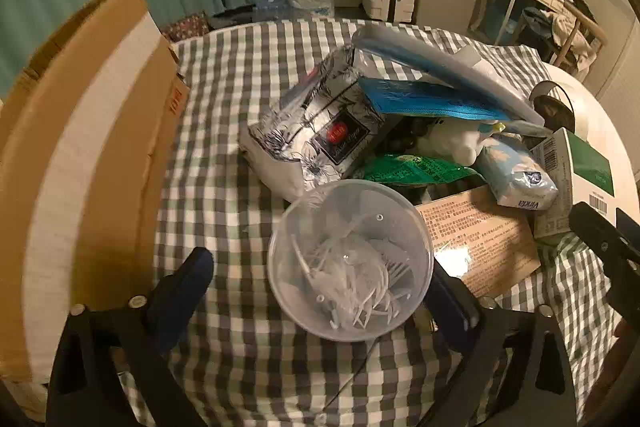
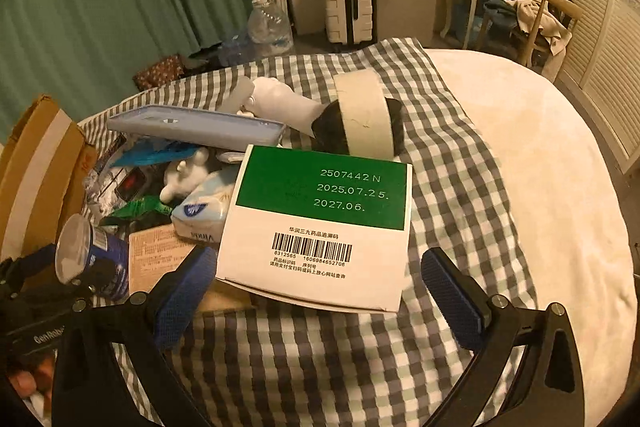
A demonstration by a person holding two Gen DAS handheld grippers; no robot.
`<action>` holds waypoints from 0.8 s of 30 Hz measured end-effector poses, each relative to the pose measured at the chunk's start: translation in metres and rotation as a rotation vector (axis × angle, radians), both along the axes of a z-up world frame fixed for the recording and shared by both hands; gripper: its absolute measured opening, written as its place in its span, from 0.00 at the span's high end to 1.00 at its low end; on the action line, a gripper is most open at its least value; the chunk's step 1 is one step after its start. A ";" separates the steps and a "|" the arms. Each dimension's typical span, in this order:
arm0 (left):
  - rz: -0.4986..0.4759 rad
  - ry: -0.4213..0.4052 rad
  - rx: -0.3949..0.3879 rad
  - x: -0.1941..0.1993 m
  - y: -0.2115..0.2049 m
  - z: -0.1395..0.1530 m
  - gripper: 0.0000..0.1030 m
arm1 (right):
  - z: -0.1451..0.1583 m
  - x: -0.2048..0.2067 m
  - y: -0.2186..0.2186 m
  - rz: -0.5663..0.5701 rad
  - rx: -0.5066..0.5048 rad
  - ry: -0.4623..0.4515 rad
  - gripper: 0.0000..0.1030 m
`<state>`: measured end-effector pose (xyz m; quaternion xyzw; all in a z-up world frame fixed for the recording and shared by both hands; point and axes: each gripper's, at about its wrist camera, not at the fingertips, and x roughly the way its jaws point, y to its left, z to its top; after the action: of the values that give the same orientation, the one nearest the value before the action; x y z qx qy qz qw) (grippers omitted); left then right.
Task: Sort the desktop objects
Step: 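Carry the white-green medicine box with the right tool toward the cardboard box while the left carries the clear cup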
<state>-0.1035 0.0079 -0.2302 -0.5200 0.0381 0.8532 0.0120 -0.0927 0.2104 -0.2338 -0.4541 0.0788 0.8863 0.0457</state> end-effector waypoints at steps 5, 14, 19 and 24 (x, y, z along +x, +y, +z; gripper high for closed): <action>0.019 -0.016 0.007 -0.004 -0.006 -0.009 0.14 | -0.004 -0.005 -0.012 0.006 0.023 0.030 0.00; 0.011 0.007 0.038 0.002 -0.012 -0.003 0.29 | -0.015 -0.009 -0.028 -0.032 0.177 0.006 0.00; -0.008 0.021 0.029 0.000 -0.004 -0.004 0.39 | -0.031 -0.010 -0.002 -0.093 0.090 -0.016 0.10; -0.017 0.042 0.050 0.002 -0.002 0.006 0.39 | -0.025 -0.009 -0.004 -0.077 0.151 -0.009 0.11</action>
<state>-0.1015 0.0055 -0.2246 -0.5014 0.0211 0.8644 0.0314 -0.1020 0.2066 -0.2593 -0.4501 0.0289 0.8852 0.1140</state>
